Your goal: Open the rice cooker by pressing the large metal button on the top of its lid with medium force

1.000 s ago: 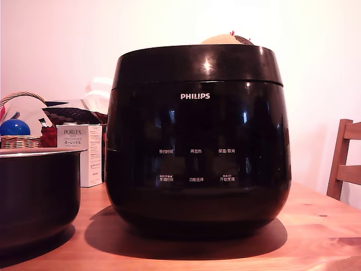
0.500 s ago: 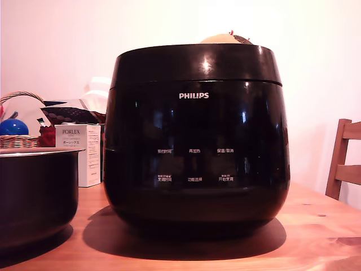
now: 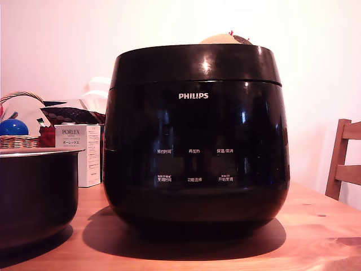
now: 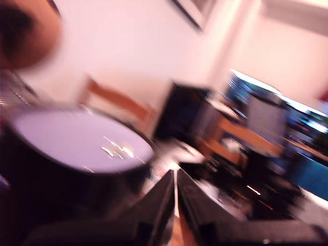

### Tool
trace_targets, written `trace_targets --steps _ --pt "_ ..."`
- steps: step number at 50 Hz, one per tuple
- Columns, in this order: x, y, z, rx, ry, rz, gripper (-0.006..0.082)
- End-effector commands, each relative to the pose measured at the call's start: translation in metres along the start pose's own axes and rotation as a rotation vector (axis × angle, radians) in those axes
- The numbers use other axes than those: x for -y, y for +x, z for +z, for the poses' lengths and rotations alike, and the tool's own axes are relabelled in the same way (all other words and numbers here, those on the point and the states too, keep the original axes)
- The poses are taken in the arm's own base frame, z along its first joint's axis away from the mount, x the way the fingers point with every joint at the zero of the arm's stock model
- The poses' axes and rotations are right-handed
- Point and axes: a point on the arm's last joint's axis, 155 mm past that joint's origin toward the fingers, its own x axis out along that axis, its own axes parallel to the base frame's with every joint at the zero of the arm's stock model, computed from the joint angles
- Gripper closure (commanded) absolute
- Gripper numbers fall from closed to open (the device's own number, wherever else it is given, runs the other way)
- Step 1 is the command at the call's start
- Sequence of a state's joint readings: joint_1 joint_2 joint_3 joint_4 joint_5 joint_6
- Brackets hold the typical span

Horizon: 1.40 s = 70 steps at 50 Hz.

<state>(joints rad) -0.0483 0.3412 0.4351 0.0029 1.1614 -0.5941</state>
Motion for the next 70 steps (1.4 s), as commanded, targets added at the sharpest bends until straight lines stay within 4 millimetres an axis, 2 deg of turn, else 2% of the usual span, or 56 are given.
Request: trace_targets --steps 1,3,10,21,24,27,28,30,31,37,50,61,70 --pt "0.001 0.005 0.002 -0.03 0.042 -0.03 0.0787" --pt "-0.001 0.009 0.004 -0.047 0.018 -0.039 0.0787" --pt "-0.011 0.024 0.004 -0.099 0.094 -0.07 0.0787" --pt "-0.033 0.059 0.006 -0.158 0.126 -0.066 0.0787" --pt "-0.04 0.071 0.007 -0.161 0.26 -0.053 0.0787" --pt "-0.045 0.082 0.007 -0.171 0.269 -0.036 0.0786" --pt "-0.045 0.086 0.005 -0.173 0.368 -0.045 0.0786" --pt "-0.047 0.094 0.003 -0.18 0.369 -0.04 0.0787" --pt "-0.048 0.097 0.001 -0.183 0.457 -0.047 0.0787" --pt "-0.048 0.119 -0.011 -0.197 0.579 -0.065 0.0787" --pt "-0.057 0.156 -0.033 -0.223 0.601 -0.058 0.0787" --pt "-0.07 0.176 -0.028 -0.204 0.622 -0.006 0.0786" --pt "-0.078 0.185 -0.033 -0.222 0.615 0.008 0.0787"
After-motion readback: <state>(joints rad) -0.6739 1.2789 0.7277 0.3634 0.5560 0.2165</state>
